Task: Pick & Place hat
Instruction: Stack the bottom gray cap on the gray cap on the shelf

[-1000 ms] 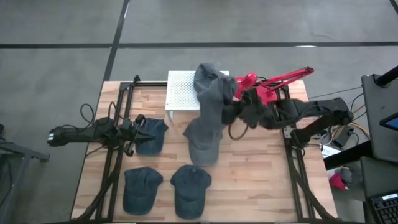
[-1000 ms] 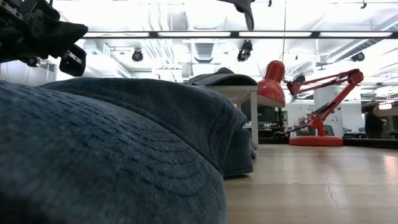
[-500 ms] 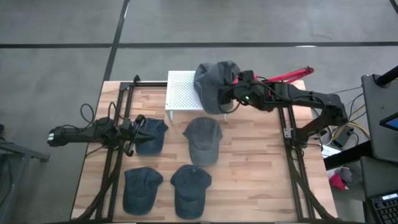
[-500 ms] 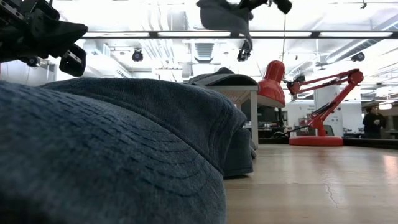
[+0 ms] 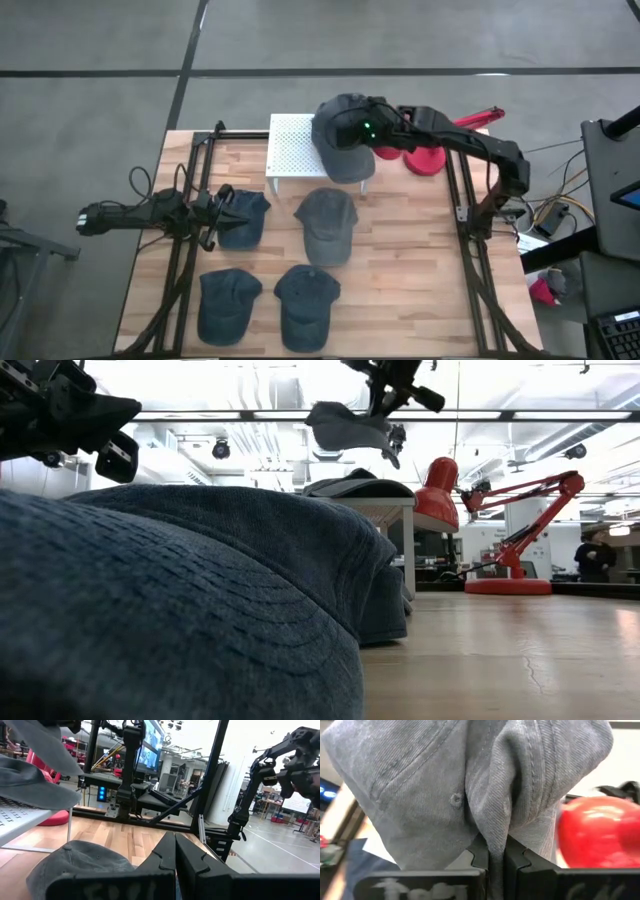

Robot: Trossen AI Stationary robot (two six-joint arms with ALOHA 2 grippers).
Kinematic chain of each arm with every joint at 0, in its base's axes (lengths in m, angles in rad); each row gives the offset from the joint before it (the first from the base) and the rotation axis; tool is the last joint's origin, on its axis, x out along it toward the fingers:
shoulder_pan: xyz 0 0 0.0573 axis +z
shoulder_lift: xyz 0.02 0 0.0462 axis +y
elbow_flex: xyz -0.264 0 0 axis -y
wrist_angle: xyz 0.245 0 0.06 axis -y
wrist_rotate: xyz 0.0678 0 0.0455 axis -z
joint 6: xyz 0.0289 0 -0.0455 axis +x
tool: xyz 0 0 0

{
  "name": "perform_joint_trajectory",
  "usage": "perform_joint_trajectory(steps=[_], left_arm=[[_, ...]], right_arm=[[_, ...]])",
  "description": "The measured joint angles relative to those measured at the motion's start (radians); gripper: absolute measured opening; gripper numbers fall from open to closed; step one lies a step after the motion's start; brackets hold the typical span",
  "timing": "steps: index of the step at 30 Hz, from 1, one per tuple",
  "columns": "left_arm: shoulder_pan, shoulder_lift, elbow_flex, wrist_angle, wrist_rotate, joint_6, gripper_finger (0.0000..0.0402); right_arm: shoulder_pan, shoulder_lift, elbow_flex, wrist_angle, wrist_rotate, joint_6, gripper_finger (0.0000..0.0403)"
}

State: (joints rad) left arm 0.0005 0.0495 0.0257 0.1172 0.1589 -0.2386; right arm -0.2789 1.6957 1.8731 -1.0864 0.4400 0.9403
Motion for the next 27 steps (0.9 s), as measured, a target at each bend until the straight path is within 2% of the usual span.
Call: perform_joint_trajectory(steps=[4,11,18,27], left_arm=[[0.000,0.000,0.000,0.000,0.000,0.000,0.0000],[0.000,0.000,0.000,0.000,0.000,0.000,0.0000],[0.000,0.000,0.000,0.002,0.000,0.000,0.0000],[0.000,0.000,0.000,0.002,0.000,0.000,0.0000]], right_arm=[[-0.006,0.068,0.108,-0.129,0.000,0.018,0.0013],[-0.010,0.179,0.239,-0.238,-0.006,0.019,0.0013],[-0.023,0.235,0.267,-0.273,-0.007,0.030,0.0013],[-0.038,0.244,0.266,-0.320,-0.023,0.095,0.0013]])
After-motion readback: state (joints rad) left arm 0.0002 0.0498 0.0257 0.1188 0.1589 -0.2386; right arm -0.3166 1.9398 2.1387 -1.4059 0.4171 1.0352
